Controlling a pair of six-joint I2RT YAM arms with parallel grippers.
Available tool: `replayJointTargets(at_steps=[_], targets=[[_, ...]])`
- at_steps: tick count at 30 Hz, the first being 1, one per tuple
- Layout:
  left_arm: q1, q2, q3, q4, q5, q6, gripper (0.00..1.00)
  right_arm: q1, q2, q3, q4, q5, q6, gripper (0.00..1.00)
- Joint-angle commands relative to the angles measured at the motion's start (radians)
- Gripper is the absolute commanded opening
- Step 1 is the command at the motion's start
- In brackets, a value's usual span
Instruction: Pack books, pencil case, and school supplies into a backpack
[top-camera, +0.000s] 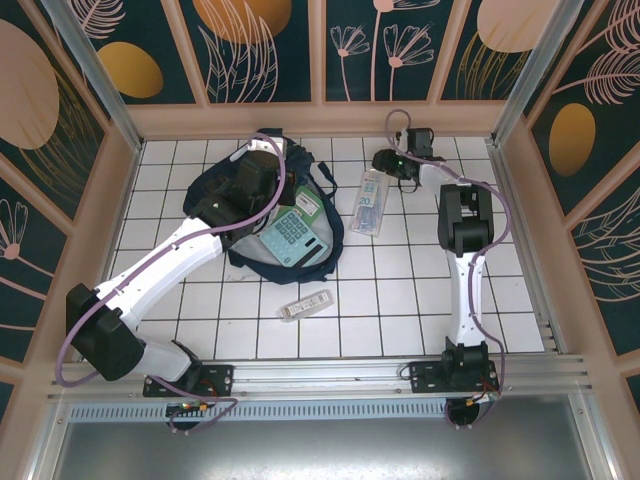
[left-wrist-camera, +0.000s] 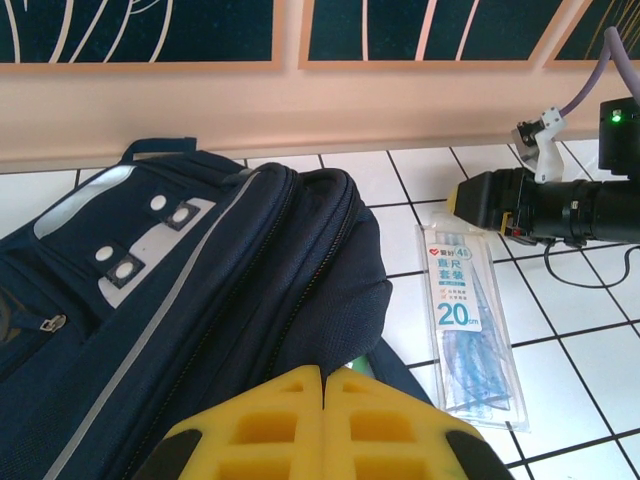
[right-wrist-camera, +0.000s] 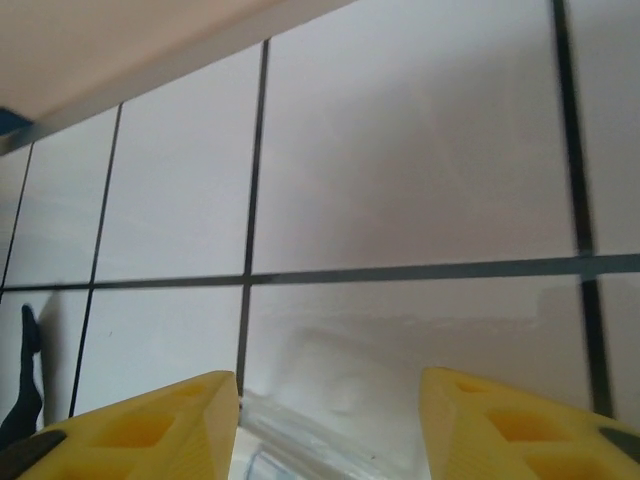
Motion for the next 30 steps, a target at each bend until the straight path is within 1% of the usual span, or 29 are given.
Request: replayJointTargets(at_steps=[1, 2, 4, 5, 7, 8, 9, 12, 15, 23, 26, 30], targets=[[-0.003, -0.006, 0.053, 0.063, -0.007, 0.01, 0.0, 0.004, -0.026, -0.053, -0.014, -0.065, -0.04, 0.45], [-0.004, -0.005, 0.054, 0.062, -0.005, 0.01, 0.0, 0.004, -0.032, -0.062, -0.018, -0.069, -0.055, 0.37], [-0.003, -0.006, 0.053, 0.063, 0.0, 0.008, 0.0, 0.004, -0.042, -0.075, -0.028, -0.067, -0.072, 0.32], [-0.003, -0.008, 0.051, 0.064, 0.001, 0.007, 0.0, 0.004, -0.048, -0.08, -0.034, -0.069, -0.079, 0.23], [-0.004, -0.013, 0.051, 0.066, -0.001, 0.008, 0.0, 0.005, -0.063, -0.094, -0.031, -0.05, -0.085, 0.14], [-0.003, -0.015, 0.051, 0.066, 0.0, 0.007, 0.0, 0.004, -0.076, -0.106, -0.026, -0.04, -0.085, 0.06], [-0.003, -0.016, 0.051, 0.066, 0.001, 0.008, 0.0, 0.003, -0.088, -0.119, -0.021, -0.037, -0.085, 0.0], [-0.003, -0.02, 0.051, 0.066, -0.001, 0.007, 0.0, 0.003, -0.149, -0.17, 0.003, -0.027, -0.086, 0.0], [-0.004, -0.02, 0.053, 0.066, -0.002, 0.007, 0.0, -0.001, -0.241, -0.252, 0.049, -0.032, -0.067, 0.0], [-0.004, -0.023, 0.06, 0.072, -0.007, 0.006, 0.0, 0.003, -0.571, -0.556, 0.229, -0.071, 0.02, 0.0], [-0.003, -0.023, 0.066, 0.072, -0.007, 0.004, 0.0, 0.013, -0.682, -0.63, 0.256, -0.085, 0.031, 0.0], [-0.004, -0.026, 0.072, 0.072, -0.009, 0.004, 0.0, 0.033, -0.814, -0.686, 0.267, -0.117, 0.035, 0.0]])
